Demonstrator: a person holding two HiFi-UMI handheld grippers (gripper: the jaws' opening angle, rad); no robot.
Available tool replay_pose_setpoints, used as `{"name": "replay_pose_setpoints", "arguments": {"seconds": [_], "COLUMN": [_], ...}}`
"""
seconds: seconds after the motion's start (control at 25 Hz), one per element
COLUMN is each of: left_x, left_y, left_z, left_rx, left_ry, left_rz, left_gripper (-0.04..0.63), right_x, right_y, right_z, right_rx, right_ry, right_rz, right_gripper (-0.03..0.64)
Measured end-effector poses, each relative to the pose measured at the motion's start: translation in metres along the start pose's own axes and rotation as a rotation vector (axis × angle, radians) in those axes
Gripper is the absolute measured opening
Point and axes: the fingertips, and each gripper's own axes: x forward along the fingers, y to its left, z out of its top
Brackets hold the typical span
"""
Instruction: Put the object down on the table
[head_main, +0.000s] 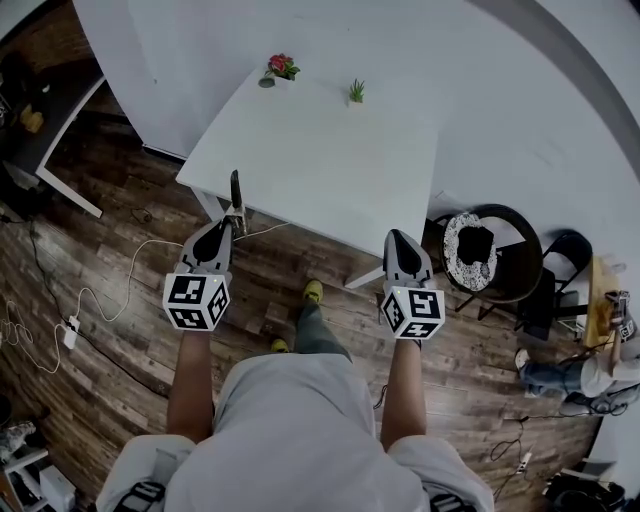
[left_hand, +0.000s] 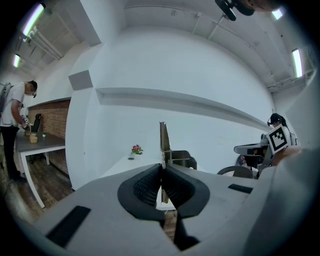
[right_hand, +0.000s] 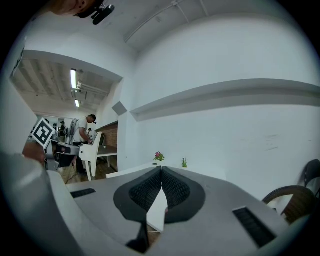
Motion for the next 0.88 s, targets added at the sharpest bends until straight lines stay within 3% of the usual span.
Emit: {"name": "replay_pose_setpoints", "arguments": {"seconds": [0.48,0.88], "left_x": [0.099,0.199], "left_y": [0.010,0.009], "left_z": [0.012,0.014], "left_rx": [0.041,0.146], "left_ry": [0.053,0.142], "left_rz": [-0.002,0.007], "left_gripper": [0.020,0.020], "right_x": [0.091,0.170], "right_y": [-0.047,-0.102], "right_z": [-0.001,-0.003], "right_rx": [0.039,0.061], "right_ry": [0.016,0.053], "right_rz": [0.018,0.038], "right_gripper": [0.009,0.009]}}
